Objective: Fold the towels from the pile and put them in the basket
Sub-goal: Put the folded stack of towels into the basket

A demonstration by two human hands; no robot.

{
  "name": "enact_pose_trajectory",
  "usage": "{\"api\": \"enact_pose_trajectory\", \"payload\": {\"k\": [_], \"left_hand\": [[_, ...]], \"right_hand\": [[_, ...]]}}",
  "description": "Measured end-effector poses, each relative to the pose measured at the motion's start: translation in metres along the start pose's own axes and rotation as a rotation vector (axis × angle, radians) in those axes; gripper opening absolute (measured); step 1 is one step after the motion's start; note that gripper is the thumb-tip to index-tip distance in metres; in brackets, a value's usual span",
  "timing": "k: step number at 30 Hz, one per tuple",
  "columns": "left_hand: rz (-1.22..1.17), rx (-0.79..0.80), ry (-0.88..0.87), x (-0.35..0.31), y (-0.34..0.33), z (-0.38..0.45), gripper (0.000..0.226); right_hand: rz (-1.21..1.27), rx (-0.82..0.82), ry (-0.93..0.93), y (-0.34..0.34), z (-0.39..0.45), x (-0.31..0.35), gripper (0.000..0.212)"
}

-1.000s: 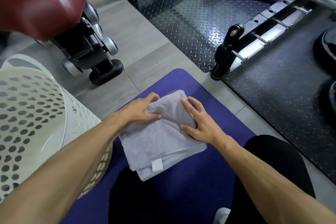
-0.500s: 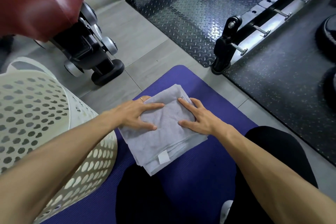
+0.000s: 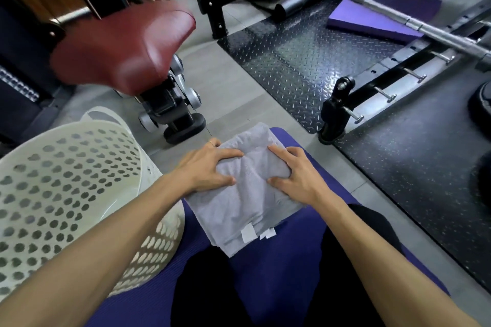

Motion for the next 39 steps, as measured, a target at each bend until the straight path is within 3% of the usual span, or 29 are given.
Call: {"api": "enact_pose_trajectory", "payload": {"k": [7, 12, 16, 19, 22, 28, 33, 39], "left_hand": [[-0.101, -0.203, 0.091, 0.008, 0.047, -0.056, 0.060], [-0.169, -0.028, 0.109, 0.003, -0.028, -0.035, 0.063], [-0.069, 0.062, 0.120, -0.002, -0.078, -0.017, 0.068], [-0.052, 0.072, 0.099, -0.003, -0.100, -0.013, 0.087], [-0.214, 0.061, 0.135, 0.013, -0.107, -0.008, 0.105], [-0.207, -0.067, -0.003, -0.004, -0.071, -0.008, 0.077], [-0.277, -0.173, -0.108, -0.019, -0.023, -0.042, 0.075], [-0.630, -0.183, 0.029, 0.018, 0.013, -0.072, 0.071]], "right_hand": [[0.009, -0.014, 0.171, 0.031, 0.004, 0.064, 0.080], [-0.046, 0.110, 0.042, -0.008, -0.005, 0.011, 0.080], [0.015, 0.129, -0.052, -0.038, -0.022, -0.038, 0.078], [0.028, 0.120, -0.116, -0.049, -0.027, -0.059, 0.080], [0.003, 0.126, -0.137, -0.056, -0.027, -0.065, 0.084], [-0.046, 0.101, -0.083, -0.045, -0.025, -0.056, 0.097], [0.102, 0.106, 0.061, -0.016, -0.020, -0.028, 0.110], [0.163, 0.069, 0.223, -0.001, -0.010, 0.030, 0.101]]}}
Point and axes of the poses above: each hand's wrist, its own z-axis towards the middle knuckle, its own y-axis out of the back of the hand, x = y × z, the point moved 9 cm from there along z, towards the middle knuckle, and after that the axes turned 4 degrees about x, right-handed, at the moved point
